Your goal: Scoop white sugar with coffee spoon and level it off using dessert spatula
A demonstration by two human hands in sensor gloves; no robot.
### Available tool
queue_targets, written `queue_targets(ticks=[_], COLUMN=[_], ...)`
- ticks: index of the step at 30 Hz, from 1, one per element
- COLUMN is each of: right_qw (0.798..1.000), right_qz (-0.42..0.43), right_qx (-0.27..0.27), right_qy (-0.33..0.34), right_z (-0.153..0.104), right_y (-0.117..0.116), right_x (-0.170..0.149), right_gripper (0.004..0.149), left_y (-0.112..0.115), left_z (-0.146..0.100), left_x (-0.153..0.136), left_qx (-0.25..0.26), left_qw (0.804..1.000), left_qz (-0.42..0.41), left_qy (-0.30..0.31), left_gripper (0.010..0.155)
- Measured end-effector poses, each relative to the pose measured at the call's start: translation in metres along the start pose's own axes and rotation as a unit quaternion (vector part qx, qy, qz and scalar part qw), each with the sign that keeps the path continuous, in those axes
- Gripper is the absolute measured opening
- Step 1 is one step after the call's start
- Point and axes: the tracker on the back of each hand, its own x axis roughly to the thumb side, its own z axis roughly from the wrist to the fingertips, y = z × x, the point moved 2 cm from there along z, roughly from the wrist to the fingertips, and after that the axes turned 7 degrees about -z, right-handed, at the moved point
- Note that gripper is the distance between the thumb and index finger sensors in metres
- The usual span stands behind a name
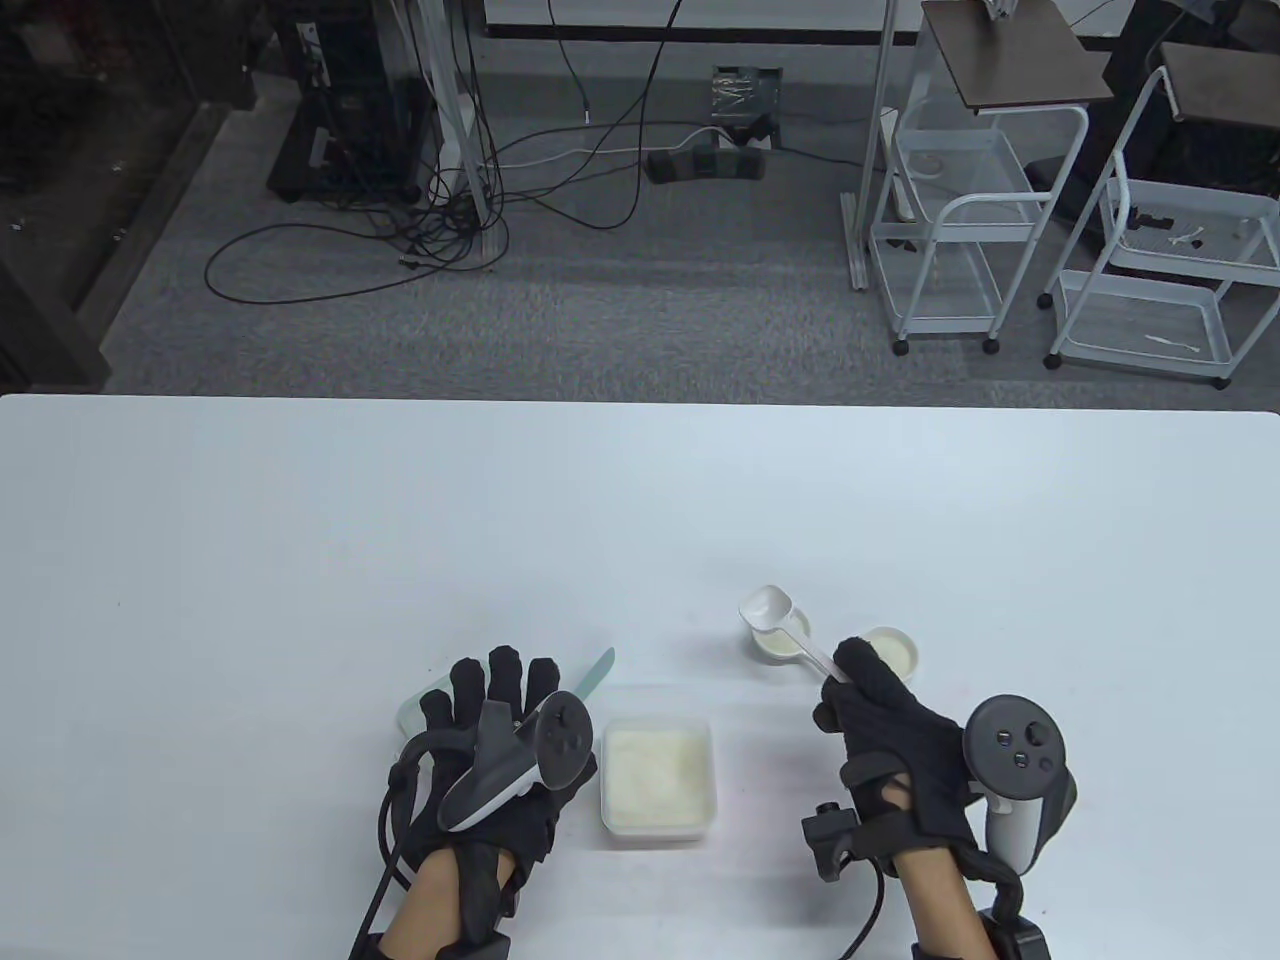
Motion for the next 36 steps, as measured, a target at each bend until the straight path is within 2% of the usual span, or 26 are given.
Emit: queue_targets(ticks=[2,7,12,15,22,30,36], right_qw=[0.999,0.997,0.996,0.998,0.993,0.971,0.945], right_qz=[-0.038,-0.072,-0.082,-0.051,-0.107,-0.229,-0.321], right_qx=[-0.002,0.009,0.022,0.038,0.049,0.059,0.058], right_qy=[0.013,0.016,0.005,-0.015,-0.020,-0.022,-0.033], right_z=[-0.002,-0.003,-0.001,0.000,0.001,-0.003,-0.008], right_y=[-0.003,-0.014,-0.022,-0.027,-0.037,-0.046,-0.054], right_x=[0.005,0.008,0.002,-0.003,-0.006,0.001,0.004], right_gripper=[0.047,0.046,0.045,0.046,0.046,0.046,0.045], left_y=[0.000,0.001,0.001,0.002,0.002,0.003,0.003], left_z=[0.000,0.000,0.000,0.000,0.001,0.001,0.001], left_x=[0.000,0.000,0.000,0.000,0.000,0.000,0.000], left_qx=[0.000,-0.003,-0.005,-0.008,-0.008,-0.008,-0.008], left_qw=[1.000,1.000,1.000,1.000,1.000,1.000,1.000], left_qz=[0.000,0.002,0.003,0.005,0.006,0.005,0.006], left_qy=[0.000,-0.002,-0.003,-0.004,-0.003,-0.002,-0.002], left_gripper=[0.097,0.097,0.097,0.097,0.097,0.096,0.096])
